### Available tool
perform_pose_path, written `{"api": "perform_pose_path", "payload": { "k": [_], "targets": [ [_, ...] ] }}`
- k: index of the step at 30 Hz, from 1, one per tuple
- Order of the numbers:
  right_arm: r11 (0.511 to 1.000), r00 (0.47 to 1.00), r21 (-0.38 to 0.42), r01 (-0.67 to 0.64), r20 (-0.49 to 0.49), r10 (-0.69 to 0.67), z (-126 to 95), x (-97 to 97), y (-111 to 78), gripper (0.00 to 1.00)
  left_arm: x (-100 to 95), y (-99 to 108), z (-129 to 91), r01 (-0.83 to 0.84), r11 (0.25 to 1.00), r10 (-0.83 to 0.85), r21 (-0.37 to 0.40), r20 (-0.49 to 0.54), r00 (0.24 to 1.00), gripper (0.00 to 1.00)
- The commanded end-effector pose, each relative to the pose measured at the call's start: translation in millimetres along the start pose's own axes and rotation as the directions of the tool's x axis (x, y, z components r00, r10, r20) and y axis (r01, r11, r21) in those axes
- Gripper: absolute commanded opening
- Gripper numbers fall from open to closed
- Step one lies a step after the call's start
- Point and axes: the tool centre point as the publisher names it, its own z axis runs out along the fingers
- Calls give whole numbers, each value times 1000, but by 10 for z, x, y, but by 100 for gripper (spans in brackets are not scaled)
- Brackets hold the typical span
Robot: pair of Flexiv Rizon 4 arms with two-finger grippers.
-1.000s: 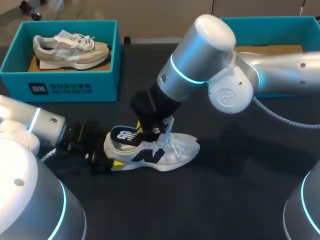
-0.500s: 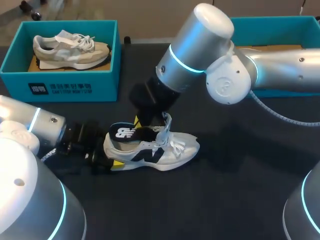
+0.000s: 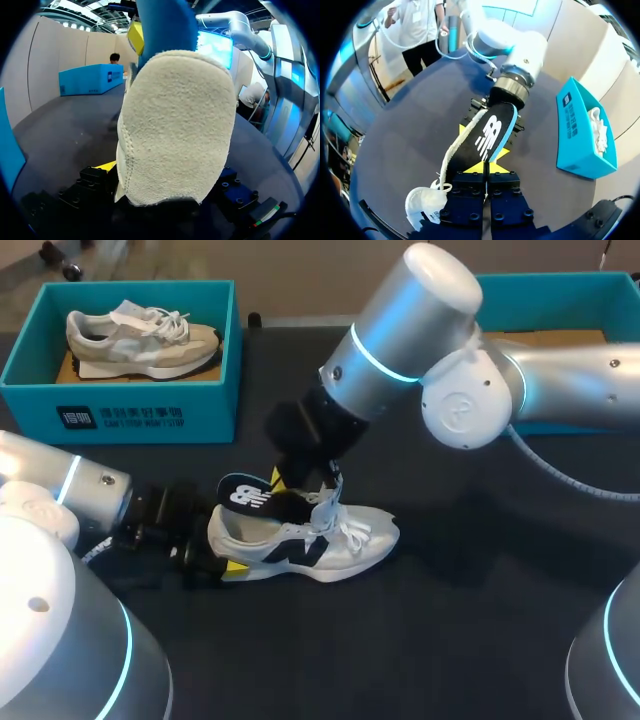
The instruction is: Take the shoe out of the shoebox, open the shoe tongue, remove and reinsert the insole, then place the shoe into the shoebox
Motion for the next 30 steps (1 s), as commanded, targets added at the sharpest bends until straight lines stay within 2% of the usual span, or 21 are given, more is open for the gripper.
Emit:
{"api": "perform_pose_path", "payload": {
  "k": [1,10,15,16,17,18,21,22,30],
  "targets": [
    [1000,1000,-25,16,-16,-16,31,-18,22,0,0,54,75,1,1000,-1,-3,0,1000,0],
    [995,994,-72,63,-86,-69,203,-119,223,0,0,54,75,1,1000,-1,-3,0,1000,0],
    [993,991,-92,68,-110,-78,267,-156,273,0,0,54,75,1,1000,-1,-3,0,1000,0],
    [993,990,-97,61,-117,-73,277,-157,273,8,0,54,75,1,1000,-1,-3,0,1000,0],
    [993,990,-103,53,-122,-66,284,-155,271,34,0,54,75,1,1000,-1,-3,0,1000,0],
    [993,991,-111,44,-124,-58,287,-150,266,100,0,54,75,1,1000,-1,-3,0,1000,0],
    [992,992,-121,24,-117,-38,271,-134,249,100,0,54,75,1,1000,-1,-3,0,1000,0],
    [987,996,-159,25,-83,-38,225,-114,241,100,0,54,75,1,1000,-1,-3,0,1000,0],
    [987,996,-159,25,-83,-38,225,-114,241,100,0,54,75,1,1000,-1,-3,0,1000,0]
  ]
}}
